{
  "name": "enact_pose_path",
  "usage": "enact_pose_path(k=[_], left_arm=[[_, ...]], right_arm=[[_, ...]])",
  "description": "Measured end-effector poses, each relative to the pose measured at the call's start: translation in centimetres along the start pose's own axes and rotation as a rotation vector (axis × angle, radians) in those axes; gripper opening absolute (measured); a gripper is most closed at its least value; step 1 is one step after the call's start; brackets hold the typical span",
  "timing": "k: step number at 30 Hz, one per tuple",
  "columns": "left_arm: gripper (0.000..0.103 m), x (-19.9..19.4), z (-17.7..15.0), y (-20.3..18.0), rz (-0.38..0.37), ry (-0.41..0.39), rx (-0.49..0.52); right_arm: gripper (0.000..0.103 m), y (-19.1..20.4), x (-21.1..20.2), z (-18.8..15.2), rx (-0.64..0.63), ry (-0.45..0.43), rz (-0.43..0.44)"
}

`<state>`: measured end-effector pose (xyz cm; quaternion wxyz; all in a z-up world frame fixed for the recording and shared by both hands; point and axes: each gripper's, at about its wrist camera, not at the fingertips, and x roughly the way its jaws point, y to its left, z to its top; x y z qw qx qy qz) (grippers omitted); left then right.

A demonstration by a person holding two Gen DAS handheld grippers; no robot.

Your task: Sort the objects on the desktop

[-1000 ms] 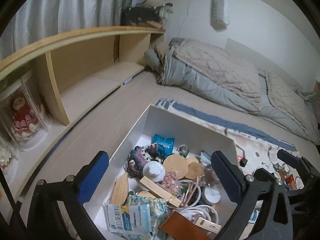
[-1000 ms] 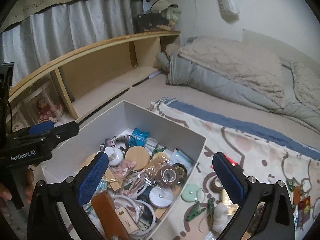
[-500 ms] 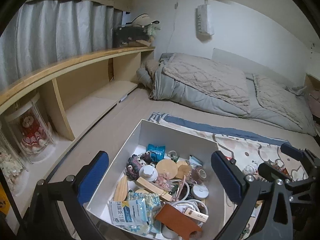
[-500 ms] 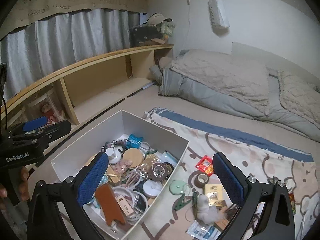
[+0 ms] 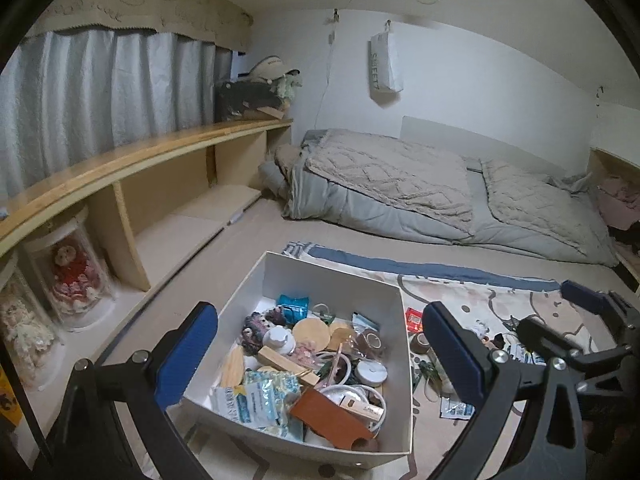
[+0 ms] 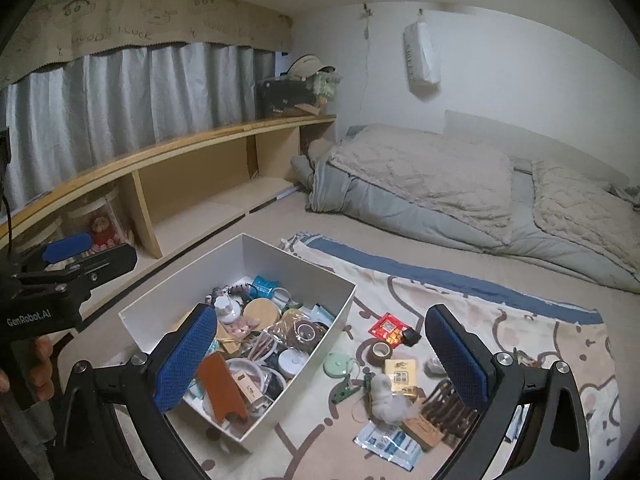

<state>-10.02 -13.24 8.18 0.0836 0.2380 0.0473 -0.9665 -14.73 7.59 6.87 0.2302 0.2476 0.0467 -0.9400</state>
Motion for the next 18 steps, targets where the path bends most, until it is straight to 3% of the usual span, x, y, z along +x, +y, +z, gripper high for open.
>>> enact_pose_path(k=[2, 10, 18], left_arm=[[0.103, -0.9, -0.4, -0.3, 0.032, -0.002, 0.018], [0.103, -3.7, -2.6, -1.3, 0.032, -0.008, 0.05], [0.103, -5.7, -5.1, -2.4, -0.019, 0.008, 0.041]], right_arm=[[0.103, -0.3, -1.1, -0.3, 0.011, -0.011, 0.0], [0.103, -0.8, -3.9, -2.1, 0.008, -0.014, -0.033], [0.103, -2.1, -6.2, -4.3, 0.042, -0.016, -0.046]])
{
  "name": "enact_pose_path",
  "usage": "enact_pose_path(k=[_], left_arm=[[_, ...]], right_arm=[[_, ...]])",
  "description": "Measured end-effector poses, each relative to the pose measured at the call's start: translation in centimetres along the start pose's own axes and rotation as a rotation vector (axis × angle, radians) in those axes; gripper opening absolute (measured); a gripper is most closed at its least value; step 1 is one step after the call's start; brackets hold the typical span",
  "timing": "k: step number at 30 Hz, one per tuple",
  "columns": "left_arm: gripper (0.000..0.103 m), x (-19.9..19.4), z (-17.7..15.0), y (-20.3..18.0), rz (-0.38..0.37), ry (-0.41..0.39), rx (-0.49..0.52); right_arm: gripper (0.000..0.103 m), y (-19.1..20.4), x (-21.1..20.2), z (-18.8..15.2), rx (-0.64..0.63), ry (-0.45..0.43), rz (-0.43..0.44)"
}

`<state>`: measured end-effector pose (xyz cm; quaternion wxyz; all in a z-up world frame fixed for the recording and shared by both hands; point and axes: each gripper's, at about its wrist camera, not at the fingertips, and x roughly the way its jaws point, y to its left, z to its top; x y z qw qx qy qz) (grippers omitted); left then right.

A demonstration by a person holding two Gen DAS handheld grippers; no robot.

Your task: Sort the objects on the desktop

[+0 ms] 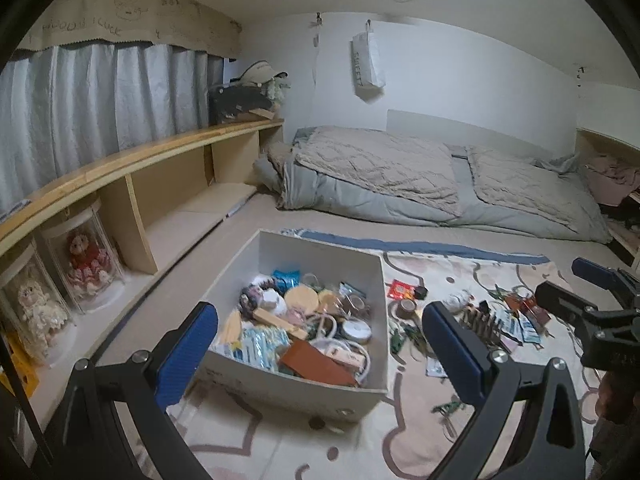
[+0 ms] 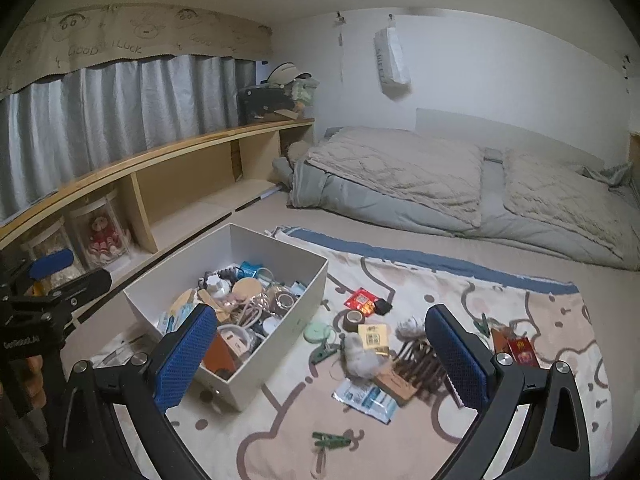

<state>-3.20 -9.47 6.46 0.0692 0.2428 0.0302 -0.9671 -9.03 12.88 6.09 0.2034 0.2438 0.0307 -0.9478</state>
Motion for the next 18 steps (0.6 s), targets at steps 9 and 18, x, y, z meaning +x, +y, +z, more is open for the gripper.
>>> enact_pose_path(k=[9, 18], left_arm=[[0.103, -0.9, -2.5, -0.5, -0.014, 0.028, 0.002], [0.103, -1.6, -4.2, -0.6, -0.026, 0.054, -0.011]], right_arm=[[0.103, -0.4, -1.5, -2.1, -0.017, 0.007, -0.022], [0.103, -1.0, -2.5, -4.0, 0.004, 0.025, -0.029]])
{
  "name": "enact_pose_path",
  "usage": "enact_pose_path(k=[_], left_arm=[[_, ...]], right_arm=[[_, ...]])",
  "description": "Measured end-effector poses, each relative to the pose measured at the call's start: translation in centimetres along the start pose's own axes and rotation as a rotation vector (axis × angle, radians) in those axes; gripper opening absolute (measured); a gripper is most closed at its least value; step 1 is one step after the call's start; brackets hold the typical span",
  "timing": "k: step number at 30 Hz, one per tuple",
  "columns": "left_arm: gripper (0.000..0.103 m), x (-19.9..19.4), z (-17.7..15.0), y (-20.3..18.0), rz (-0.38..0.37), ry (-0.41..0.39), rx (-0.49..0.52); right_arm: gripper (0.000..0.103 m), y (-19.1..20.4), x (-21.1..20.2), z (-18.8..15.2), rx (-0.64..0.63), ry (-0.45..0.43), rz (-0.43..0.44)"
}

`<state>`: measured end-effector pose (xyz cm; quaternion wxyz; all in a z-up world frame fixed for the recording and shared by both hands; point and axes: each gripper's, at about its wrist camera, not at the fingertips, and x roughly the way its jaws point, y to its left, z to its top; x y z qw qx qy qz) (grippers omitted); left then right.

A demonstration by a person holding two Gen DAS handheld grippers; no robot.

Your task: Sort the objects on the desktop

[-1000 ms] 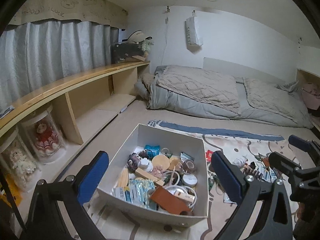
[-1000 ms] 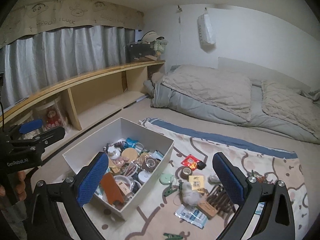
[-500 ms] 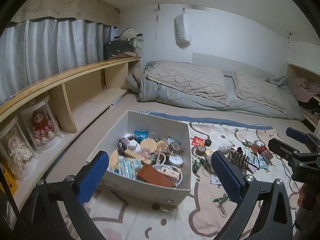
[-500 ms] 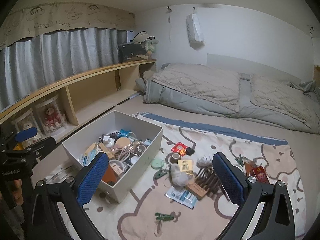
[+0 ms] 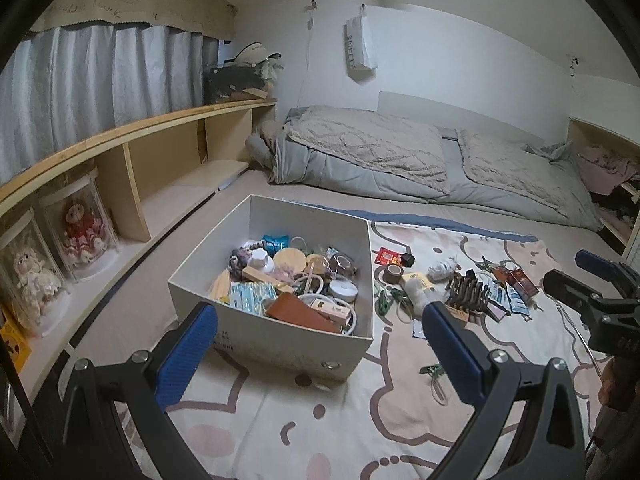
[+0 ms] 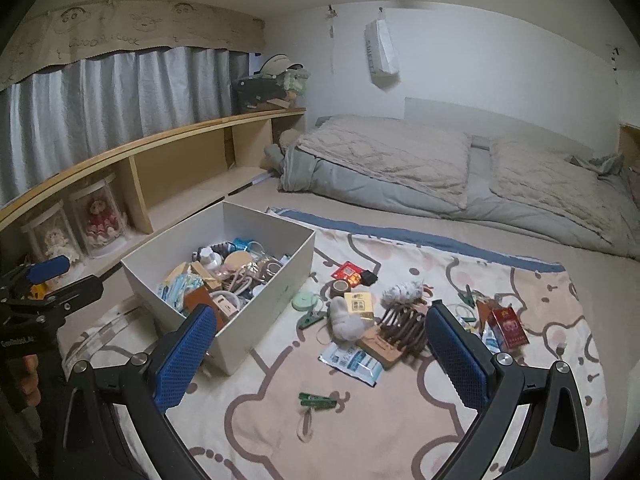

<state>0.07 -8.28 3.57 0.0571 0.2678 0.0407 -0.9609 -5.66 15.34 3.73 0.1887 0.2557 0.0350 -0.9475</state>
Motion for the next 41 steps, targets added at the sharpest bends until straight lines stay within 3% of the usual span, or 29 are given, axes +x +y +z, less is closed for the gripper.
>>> enact_pose_path(k=[41], left_arm=[[0.103, -0.8, -1.2, 0.2, 0.011, 0.008, 0.016]], right_arm=[[0.103, 0.7, -0.8, -2.1, -0.006, 0.031, 0.009]])
